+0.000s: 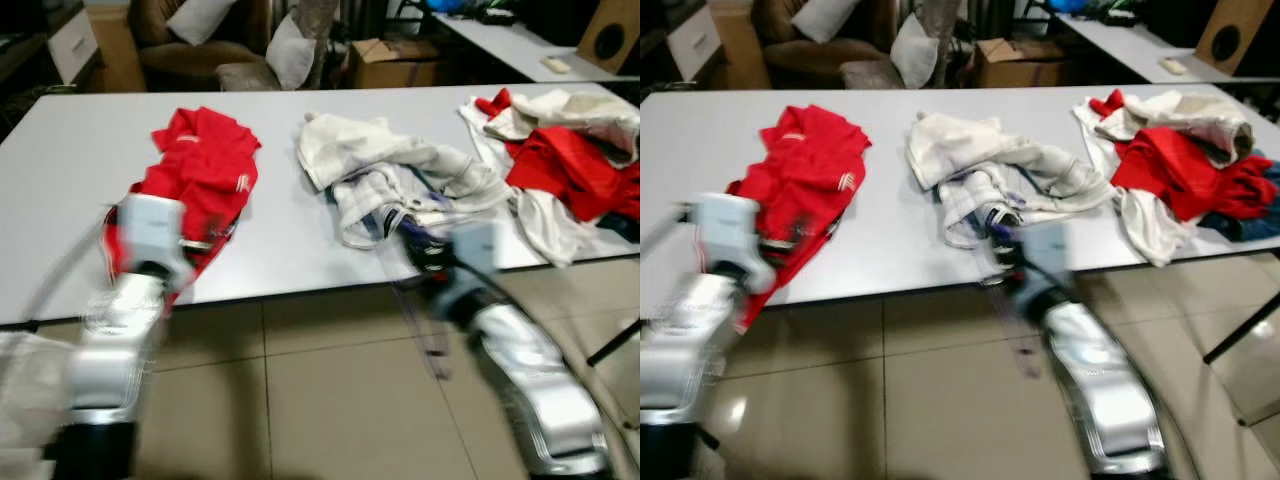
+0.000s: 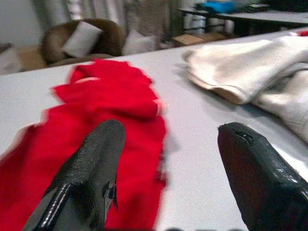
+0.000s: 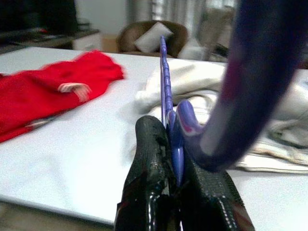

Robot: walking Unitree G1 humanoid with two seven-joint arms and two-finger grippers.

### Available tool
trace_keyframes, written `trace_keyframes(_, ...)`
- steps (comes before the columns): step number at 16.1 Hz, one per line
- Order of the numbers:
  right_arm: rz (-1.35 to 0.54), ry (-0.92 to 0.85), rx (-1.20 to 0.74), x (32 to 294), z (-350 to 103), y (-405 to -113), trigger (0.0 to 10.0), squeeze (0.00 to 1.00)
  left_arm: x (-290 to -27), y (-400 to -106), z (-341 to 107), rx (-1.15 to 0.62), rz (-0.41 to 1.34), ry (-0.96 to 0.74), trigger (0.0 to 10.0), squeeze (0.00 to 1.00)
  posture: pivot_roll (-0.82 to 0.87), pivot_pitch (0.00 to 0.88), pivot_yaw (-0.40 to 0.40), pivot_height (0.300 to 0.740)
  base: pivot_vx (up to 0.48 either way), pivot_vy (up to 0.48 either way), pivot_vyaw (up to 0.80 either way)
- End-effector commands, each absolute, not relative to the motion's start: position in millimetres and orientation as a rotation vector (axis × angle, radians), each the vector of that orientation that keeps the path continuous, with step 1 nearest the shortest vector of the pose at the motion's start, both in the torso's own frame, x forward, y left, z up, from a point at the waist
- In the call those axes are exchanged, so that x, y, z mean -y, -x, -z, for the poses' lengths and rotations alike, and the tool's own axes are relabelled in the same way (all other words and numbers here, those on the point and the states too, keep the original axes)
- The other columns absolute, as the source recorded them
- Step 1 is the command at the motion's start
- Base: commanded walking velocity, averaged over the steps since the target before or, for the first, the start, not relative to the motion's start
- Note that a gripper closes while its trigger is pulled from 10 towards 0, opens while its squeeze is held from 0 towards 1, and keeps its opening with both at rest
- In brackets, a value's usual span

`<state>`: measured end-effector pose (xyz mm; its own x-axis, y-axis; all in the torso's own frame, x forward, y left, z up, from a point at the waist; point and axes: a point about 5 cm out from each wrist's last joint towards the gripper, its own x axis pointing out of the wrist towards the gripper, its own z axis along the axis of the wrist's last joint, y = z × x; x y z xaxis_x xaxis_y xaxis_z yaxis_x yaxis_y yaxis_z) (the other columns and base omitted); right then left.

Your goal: Hang hanger

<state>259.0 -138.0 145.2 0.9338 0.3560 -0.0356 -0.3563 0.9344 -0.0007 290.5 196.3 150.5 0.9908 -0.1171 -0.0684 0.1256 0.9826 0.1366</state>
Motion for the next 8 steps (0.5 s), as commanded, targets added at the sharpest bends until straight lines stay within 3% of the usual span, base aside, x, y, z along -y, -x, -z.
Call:
trace_keyframes(1, -0.398, 0.002, 0.000, 130, -151, -259, 10.0, 0.00, -209, -290, -156, -0.043, 0.069, -0.161, 10.0, 0.15, -0.03, 0.000, -0.021, 0.740, 0.368, 0.000, 0.00)
trace_keyframes(2, -0.409, 0.006, 0.000, 128, -151, -260, 10.0, 0.00, -211, -290, -156, -0.046, 0.052, -0.163, 10.0, 0.15, -0.03, 0.000, -0.023, 0.740, 0.360, 0.000, 0.00)
trace_keyframes(4, -0.425, 0.017, 0.000, 125, -151, -260, 10.0, 0.00, -222, -290, -153, -0.064, -0.021, -0.166, 10.0, 0.12, -0.03, 0.000, -0.023, 0.740, 0.000, 0.000, 0.00)
trace_keyframes(6, -0.429, 0.020, 0.000, 125, -151, -260, 10.0, 0.00, -243, -291, -149, -0.115, -0.141, -0.200, 10.0, 0.00, -0.03, 0.000, -0.020, 0.740, 0.000, 0.000, 0.00)
trace_keyframes(8, -0.436, 0.027, -0.005, 125, -150, -260, 10.0, 0.00, -253, -291, -146, -0.150, -0.175, -0.211, 10.0, 0.00, -0.03, 0.000, -0.020, 0.740, 0.000, 0.000, 0.00)
